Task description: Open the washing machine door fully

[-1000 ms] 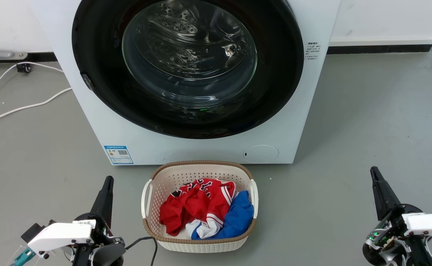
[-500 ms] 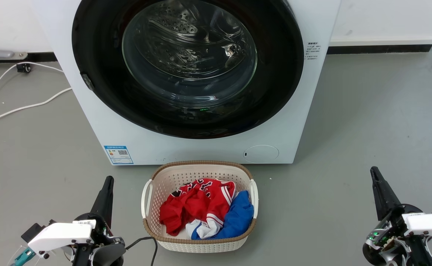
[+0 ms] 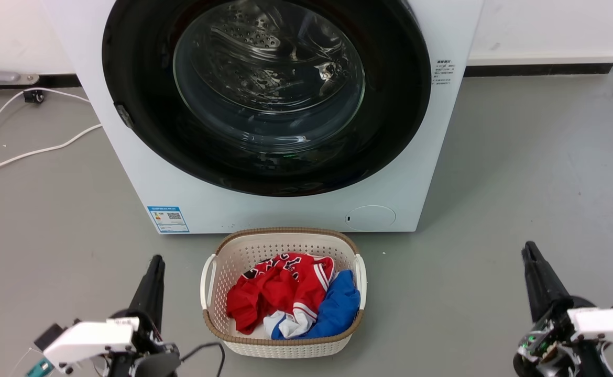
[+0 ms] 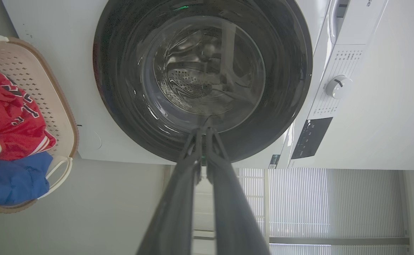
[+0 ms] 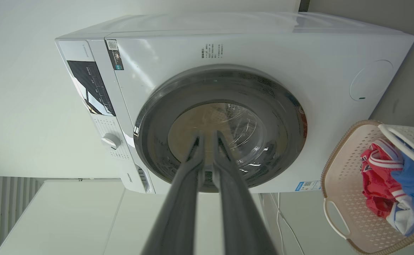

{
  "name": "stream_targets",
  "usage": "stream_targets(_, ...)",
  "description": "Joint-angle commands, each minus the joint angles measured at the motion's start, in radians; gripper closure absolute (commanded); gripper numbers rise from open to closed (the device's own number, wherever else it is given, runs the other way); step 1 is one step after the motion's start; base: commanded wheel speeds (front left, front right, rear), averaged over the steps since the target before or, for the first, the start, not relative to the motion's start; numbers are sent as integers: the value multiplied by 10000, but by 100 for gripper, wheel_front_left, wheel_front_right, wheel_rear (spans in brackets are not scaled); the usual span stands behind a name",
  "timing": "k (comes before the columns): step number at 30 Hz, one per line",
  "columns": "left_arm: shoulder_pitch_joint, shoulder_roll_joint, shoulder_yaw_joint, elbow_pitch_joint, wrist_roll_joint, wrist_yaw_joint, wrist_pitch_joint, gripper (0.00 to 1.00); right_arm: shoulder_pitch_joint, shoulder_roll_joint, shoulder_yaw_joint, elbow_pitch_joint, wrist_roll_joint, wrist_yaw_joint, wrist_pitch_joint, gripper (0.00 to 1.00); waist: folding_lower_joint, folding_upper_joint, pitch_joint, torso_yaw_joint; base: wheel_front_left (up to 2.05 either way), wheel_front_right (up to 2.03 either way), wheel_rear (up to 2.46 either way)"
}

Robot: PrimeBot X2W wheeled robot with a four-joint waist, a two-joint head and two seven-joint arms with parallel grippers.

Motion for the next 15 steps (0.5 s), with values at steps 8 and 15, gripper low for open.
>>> stream_targets(8,198,-21,-13,-55,515,25,-318,0,230,15,-12,-1,-463,-1,-321,0,0,0,6,2,0,0,0)
stream_targets(15,255,-22,-2,-476,1927,264,-655,0,327,20,7,-570,-2304,0,-655,0,0,0,23,7,0,0,0)
